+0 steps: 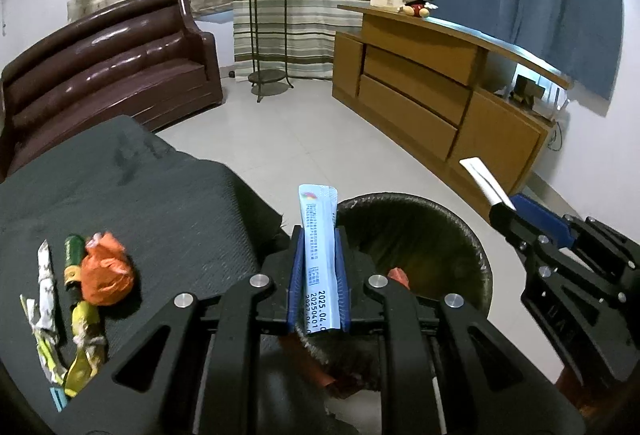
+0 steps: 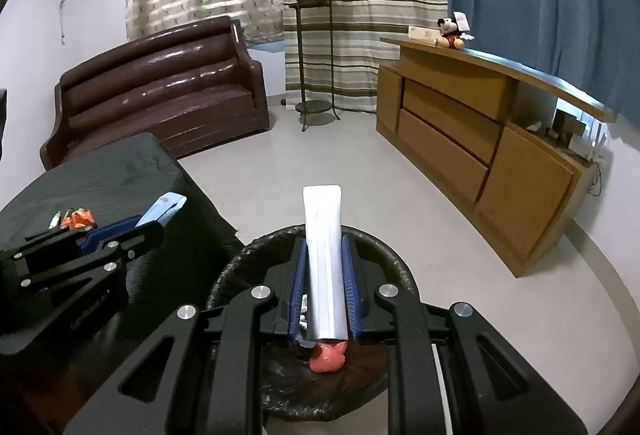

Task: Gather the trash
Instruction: 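Carry both tubes over the black bin and open both tools to drop them, then move both tools back over the trash on the table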

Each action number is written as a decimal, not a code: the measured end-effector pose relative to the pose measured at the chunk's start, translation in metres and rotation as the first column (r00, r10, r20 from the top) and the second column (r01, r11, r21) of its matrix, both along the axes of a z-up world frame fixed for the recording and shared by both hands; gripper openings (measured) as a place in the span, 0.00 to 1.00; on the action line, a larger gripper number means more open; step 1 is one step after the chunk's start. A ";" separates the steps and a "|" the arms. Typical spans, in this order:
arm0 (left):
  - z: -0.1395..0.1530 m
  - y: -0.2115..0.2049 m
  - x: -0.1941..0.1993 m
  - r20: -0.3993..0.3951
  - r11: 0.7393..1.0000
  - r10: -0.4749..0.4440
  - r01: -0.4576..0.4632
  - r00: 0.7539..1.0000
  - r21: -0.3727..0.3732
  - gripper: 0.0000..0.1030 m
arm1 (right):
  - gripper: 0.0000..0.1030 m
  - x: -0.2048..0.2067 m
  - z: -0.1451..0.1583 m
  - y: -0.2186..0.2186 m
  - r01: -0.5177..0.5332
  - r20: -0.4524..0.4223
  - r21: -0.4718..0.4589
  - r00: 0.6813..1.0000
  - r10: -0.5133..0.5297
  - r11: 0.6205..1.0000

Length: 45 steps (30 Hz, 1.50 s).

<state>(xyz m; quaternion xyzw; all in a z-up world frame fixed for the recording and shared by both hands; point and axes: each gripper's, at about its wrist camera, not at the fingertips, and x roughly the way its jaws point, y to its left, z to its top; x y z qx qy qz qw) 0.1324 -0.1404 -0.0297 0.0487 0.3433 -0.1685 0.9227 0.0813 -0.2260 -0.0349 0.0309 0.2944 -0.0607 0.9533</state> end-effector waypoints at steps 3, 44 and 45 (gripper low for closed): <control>-0.001 -0.008 0.004 -0.002 1.000 -0.007 0.007 1.000 0.009 0.15 | 0.19 0.004 -0.002 -0.003 0.004 -0.005 0.005 1.000 -0.004 1.000; 0.020 0.048 -0.031 0.006 0.997 0.077 -0.077 0.997 0.006 0.50 | 0.42 -0.013 0.005 0.022 -0.037 -0.004 0.057 0.999 0.037 0.998; 0.021 0.051 -0.033 0.005 0.997 0.083 -0.083 0.997 0.006 0.50 | 0.42 -0.015 0.006 0.025 -0.042 -0.004 0.053 0.999 0.042 0.998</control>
